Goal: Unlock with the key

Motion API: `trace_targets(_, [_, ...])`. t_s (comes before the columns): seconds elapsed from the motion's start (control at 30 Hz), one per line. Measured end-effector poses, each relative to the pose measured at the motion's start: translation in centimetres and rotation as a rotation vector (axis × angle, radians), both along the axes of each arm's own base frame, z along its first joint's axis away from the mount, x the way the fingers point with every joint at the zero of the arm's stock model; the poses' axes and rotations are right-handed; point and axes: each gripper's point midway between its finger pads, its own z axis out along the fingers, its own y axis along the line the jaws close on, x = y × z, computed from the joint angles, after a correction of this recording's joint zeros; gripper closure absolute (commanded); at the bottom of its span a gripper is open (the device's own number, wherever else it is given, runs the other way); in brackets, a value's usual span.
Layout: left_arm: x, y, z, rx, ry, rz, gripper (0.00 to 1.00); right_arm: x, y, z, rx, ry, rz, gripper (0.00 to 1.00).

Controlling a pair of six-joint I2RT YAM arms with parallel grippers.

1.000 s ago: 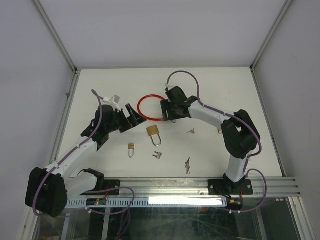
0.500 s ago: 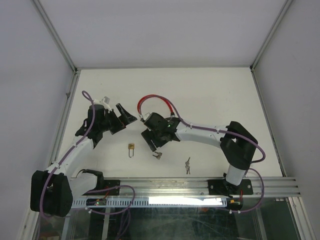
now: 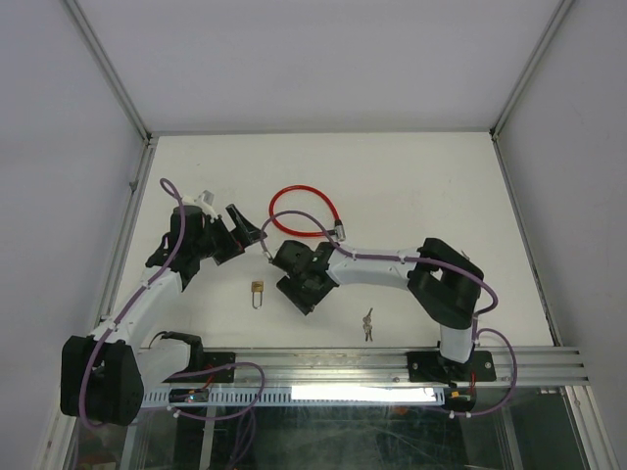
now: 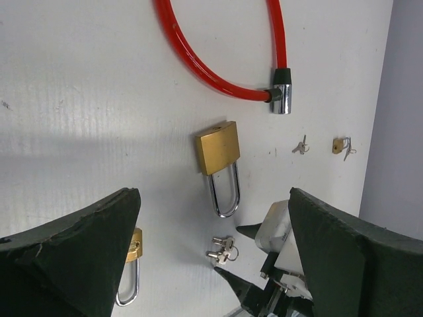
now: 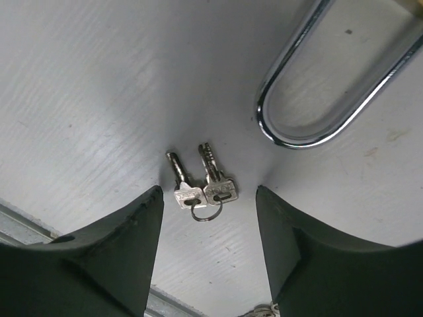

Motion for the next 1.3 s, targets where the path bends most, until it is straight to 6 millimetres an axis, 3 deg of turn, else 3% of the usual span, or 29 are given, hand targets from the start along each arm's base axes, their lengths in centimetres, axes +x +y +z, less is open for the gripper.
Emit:
trace_targets(0.2, [-0.2,0.0,-0.2,0.005,0.009,-0.004,0.02,-0.1,0.1,-0.1,-0.021,-0.001,0.019,0.54])
trace_targets(0.4, [-0.4,-0.3,-0.1,-0.006,0.010,-0.022,0.03,0.1,-0.1,-0.1,-0.037,-0.010,0.020,0.77])
trace_targets(0.8, [-0.2,-1.9,0.4,-0.035,-0.011,-0.062,0.06,0.1,-0.5,0.2,0.033,0.030,-0.014,0.96])
trace_targets(0.9, [-0.9,-2.8,0.3,-0.051,-0.003,-0.100,0.07,1.1,-0.5,0.9,0.106,0.027,-0.058,1.00])
trace_targets(1.3, [-2.5,-6.4,0.7,-0.144,0.003,-0.191,0.20,3.6,0.2,4.7,0.342,-0.069,-0.131,1.00])
